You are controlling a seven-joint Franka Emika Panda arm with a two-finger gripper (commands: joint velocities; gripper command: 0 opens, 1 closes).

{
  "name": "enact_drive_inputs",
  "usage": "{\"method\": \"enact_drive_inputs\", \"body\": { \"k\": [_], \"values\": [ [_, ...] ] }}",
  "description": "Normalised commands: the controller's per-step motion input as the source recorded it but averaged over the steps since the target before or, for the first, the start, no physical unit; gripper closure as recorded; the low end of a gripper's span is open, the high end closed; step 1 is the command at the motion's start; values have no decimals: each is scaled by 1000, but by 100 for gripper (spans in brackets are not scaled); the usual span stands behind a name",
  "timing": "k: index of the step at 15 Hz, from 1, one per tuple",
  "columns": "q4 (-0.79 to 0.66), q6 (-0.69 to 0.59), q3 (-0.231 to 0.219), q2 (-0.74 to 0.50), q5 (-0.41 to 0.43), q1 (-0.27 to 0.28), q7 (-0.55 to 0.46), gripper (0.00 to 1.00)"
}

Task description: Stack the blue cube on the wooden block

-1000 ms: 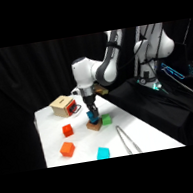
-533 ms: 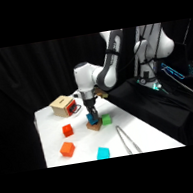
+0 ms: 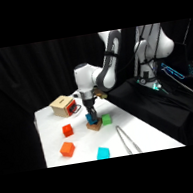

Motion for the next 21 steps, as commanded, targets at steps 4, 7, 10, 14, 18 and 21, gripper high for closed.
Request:
{"method": "enact_drive_inputs", "body": {
  "k": [4, 7, 10, 14, 18, 21],
  "values": [
    [-55, -101, 113, -223, 129, -78, -173, 0],
    [-71, -139, 50, -266, 74, -27, -152, 0],
    [-54, -185, -37, -301, -34, 32, -97, 0],
    [-41, -234, -91, -340, -108, 79, -40, 0],
    [25, -369, -67, -320, -44, 78, -67, 0],
    [82, -439, -90, -263, -77, 90, -28, 0]
  ]
}}
